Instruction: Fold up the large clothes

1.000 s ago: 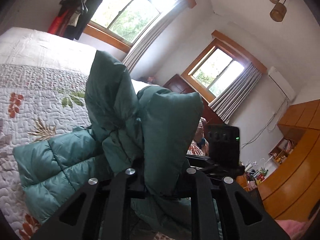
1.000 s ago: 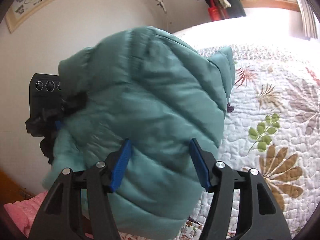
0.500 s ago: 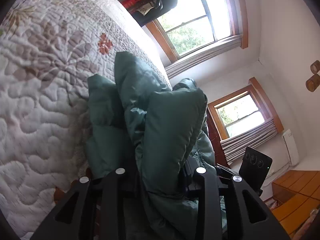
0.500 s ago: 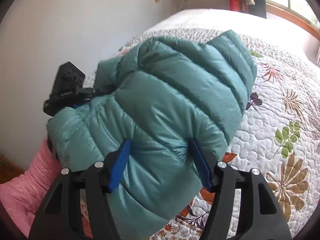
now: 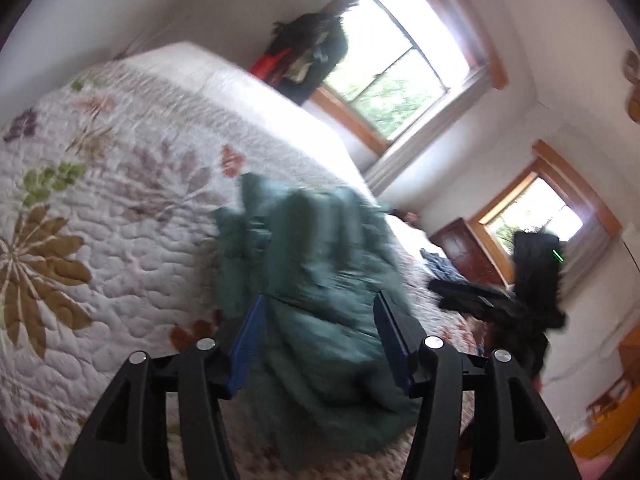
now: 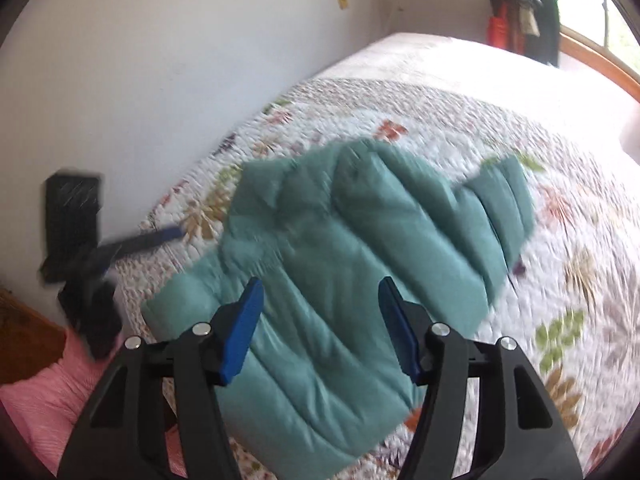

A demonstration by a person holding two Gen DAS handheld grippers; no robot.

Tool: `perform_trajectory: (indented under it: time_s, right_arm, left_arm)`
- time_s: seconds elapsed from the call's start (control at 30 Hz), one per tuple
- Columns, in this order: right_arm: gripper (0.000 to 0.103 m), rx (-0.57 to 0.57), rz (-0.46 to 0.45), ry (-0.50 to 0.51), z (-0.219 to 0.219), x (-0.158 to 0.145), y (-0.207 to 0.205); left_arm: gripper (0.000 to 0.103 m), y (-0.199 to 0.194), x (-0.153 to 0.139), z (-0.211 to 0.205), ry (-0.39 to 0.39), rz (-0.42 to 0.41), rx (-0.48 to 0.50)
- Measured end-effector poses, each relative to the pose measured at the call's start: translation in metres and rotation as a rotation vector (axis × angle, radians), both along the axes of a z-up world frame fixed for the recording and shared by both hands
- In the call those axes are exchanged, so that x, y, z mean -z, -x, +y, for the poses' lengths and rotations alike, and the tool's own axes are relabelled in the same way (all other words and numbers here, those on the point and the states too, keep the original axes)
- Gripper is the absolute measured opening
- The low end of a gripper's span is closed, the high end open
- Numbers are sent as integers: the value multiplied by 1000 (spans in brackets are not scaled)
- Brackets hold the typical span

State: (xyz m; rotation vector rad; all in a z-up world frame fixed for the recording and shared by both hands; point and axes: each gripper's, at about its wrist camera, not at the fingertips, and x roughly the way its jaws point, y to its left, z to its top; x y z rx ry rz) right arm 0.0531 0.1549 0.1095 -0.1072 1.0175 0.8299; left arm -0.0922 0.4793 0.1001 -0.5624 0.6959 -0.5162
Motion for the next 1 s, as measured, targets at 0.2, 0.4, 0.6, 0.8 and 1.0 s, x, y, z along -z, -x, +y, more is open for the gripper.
perform_trajectory:
  time_s: [0.2, 0.4, 0.6, 0.8, 1.0]
  right_arm:
    - [53, -115, 41, 2, 68, 7, -22]
    - [46, -153, 74, -16, 109, 32, -45]
    - [39, -108, 201, -34, 120, 60, -75]
    - [39, -102, 245, 1, 134, 86, -82]
    - [39, -94, 244, -8, 138, 99, -79]
  left_arm:
    - [67, 31, -5, -53, -177, 32, 3]
    - [10, 39, 27, -52, -159, 78, 10]
    - [4, 52, 45, -47, -146, 71, 3]
    - [4, 59, 79, -47, -171, 98, -16]
    - [4, 66, 94, -47, -171, 108, -22]
